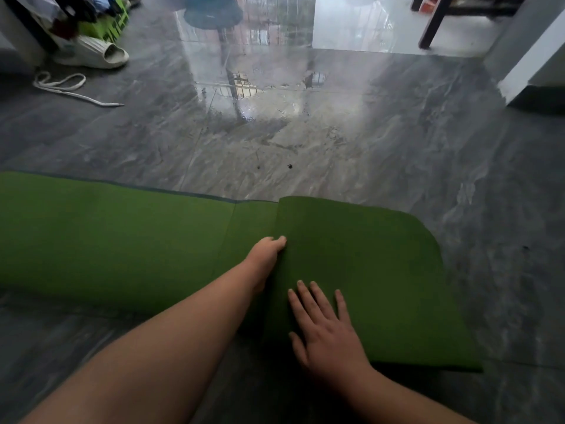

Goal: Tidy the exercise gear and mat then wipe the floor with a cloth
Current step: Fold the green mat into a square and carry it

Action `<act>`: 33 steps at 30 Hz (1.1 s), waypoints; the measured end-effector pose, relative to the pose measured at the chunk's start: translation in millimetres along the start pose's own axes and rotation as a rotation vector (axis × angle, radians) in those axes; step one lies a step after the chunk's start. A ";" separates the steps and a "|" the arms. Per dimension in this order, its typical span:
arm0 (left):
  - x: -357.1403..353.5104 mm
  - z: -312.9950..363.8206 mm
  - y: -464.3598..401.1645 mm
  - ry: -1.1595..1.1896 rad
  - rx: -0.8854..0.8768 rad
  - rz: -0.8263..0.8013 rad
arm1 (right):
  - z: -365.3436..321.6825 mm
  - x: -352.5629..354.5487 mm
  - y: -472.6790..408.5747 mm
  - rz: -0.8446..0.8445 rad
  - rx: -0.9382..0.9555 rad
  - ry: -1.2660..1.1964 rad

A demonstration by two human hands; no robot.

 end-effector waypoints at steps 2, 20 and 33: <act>-3.0 10.6 -2.1 0.001 0.019 -0.040 | -1.8 -5.5 3.4 -0.004 0.026 0.001; -3.5 31.4 -15.0 -0.032 -0.045 0.034 | 4.9 -11.3 14.0 -0.068 0.116 0.183; 3.1 -8.6 54.4 0.007 -0.039 -0.201 | -9.3 26.9 -9.3 -0.055 0.058 0.086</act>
Point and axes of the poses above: each hand's wrist, its own y-axis away from the middle knuckle, its own x-axis out of the back of the hand, z = x × y, the point moved 10 cm from there along -y, towards the middle knuckle, and after that the axes turned 3 degrees about -x, right-handed, at the moved point
